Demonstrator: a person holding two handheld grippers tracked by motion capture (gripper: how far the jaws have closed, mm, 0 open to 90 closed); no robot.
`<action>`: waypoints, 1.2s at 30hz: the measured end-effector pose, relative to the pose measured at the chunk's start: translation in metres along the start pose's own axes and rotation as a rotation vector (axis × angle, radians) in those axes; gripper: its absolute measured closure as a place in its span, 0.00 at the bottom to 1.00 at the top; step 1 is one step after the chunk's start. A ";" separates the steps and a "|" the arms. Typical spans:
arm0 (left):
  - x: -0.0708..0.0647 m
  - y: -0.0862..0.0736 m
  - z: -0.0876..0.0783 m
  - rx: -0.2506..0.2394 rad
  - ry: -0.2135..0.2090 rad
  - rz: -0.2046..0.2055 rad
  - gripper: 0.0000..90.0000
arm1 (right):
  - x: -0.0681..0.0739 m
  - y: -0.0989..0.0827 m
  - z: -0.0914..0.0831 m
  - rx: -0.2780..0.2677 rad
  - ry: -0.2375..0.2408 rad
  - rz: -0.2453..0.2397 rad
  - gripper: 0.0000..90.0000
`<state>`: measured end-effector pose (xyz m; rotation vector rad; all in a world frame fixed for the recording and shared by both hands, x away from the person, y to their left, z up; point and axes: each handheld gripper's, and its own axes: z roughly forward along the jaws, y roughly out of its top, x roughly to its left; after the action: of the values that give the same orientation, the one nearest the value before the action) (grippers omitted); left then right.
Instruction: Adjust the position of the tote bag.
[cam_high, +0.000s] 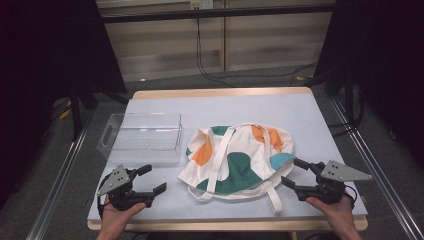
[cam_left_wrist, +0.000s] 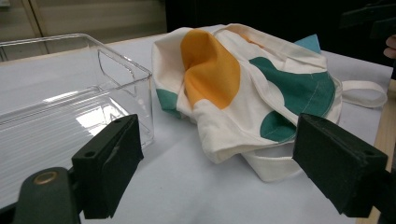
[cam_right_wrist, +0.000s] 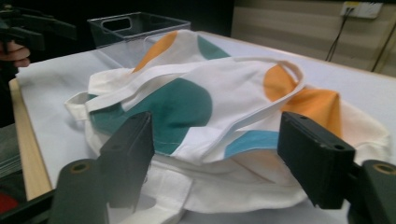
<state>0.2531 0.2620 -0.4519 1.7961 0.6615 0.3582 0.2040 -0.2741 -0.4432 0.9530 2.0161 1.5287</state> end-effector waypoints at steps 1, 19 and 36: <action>0.000 0.000 0.001 0.000 -0.016 -0.007 0.18 | 0.001 0.000 0.003 0.021 0.030 -0.004 0.35; -0.006 0.001 0.002 0.034 -0.033 0.015 0.19 | 0.015 0.005 0.035 0.191 0.191 -0.063 0.65; -0.003 -0.001 -0.002 0.032 -0.021 -0.003 0.18 | 0.023 0.012 0.079 0.293 0.269 -0.158 0.69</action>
<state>0.2496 0.2620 -0.4515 1.8265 0.6583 0.3274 0.2468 -0.2042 -0.4538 0.6980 2.4925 1.3608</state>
